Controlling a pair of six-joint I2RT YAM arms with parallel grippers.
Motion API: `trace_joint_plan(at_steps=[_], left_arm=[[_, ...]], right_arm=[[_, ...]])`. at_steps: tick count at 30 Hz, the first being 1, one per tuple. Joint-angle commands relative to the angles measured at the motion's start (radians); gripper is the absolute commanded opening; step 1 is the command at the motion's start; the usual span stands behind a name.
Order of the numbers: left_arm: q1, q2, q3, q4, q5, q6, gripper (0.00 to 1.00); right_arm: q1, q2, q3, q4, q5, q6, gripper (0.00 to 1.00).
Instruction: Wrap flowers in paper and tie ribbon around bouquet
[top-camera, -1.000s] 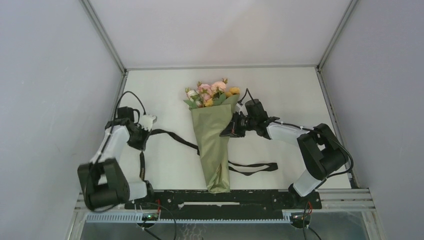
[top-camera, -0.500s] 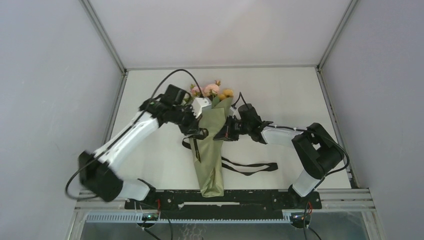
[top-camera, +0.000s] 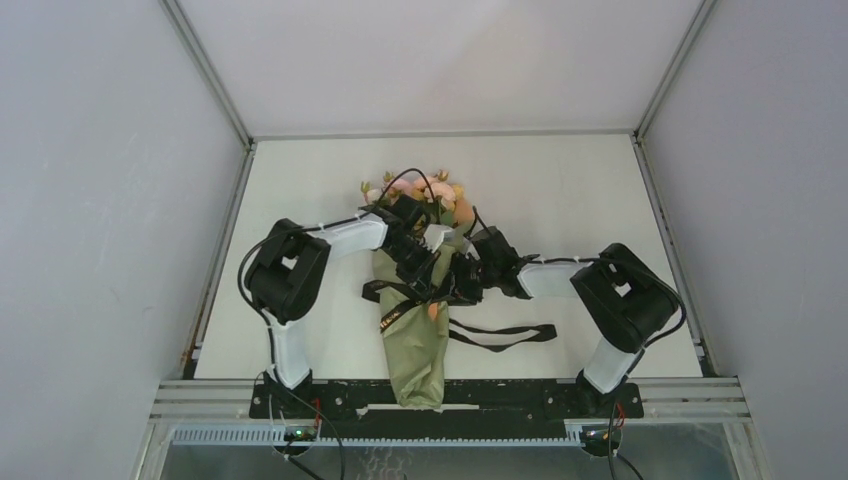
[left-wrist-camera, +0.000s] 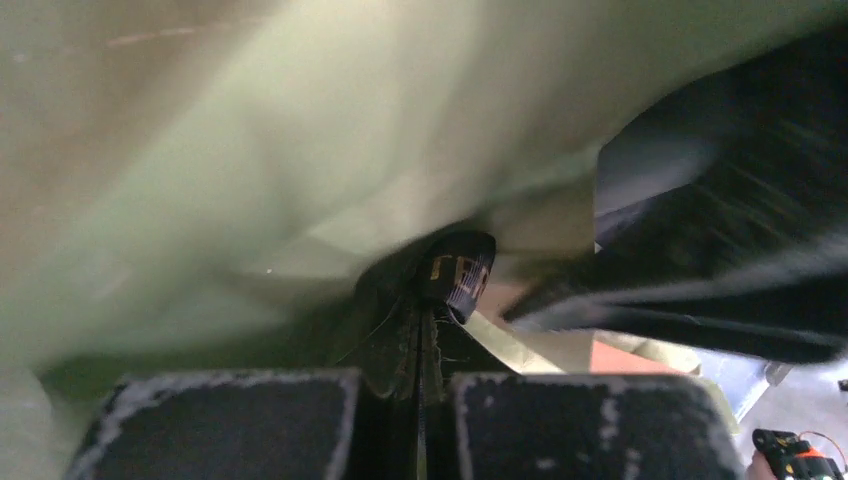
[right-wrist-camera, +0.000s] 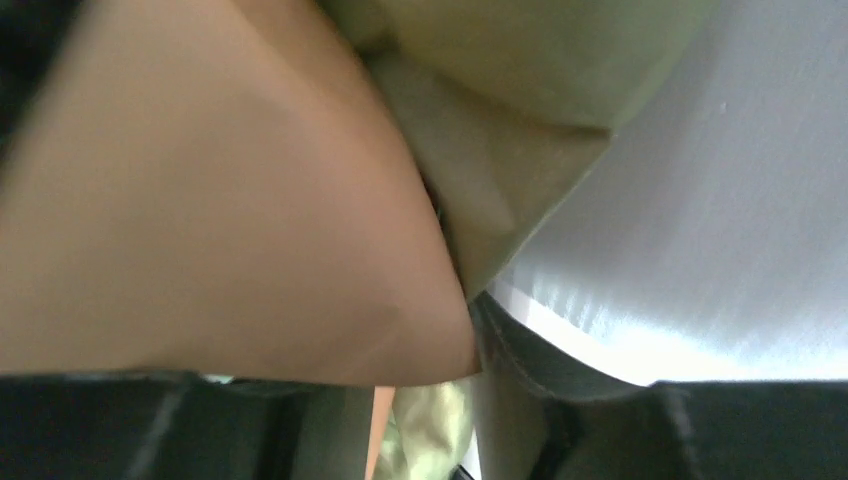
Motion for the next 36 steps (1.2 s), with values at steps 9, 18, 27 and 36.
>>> trace_joint_plan(at_steps=[9,18,27,36], left_arm=[[-0.016,0.081,0.002,0.007,-0.083,0.01,0.0],[-0.017,0.077,-0.012,0.013,-0.058,0.011,0.0],[-0.016,0.077,-0.004,0.02,-0.043,-0.009,0.0],[-0.016,0.055,-0.018,0.023,-0.077,-0.003,0.0]], right_arm=[[0.098,-0.388,0.061,-0.739,0.264,-0.295,0.53],[0.239,-0.294,0.056,-0.757,0.299,-0.451,0.56],[0.304,-0.169,0.033,-0.732,0.323,-0.457,0.49],[0.252,-0.308,0.022,-0.793,0.422,-0.405,0.0]])
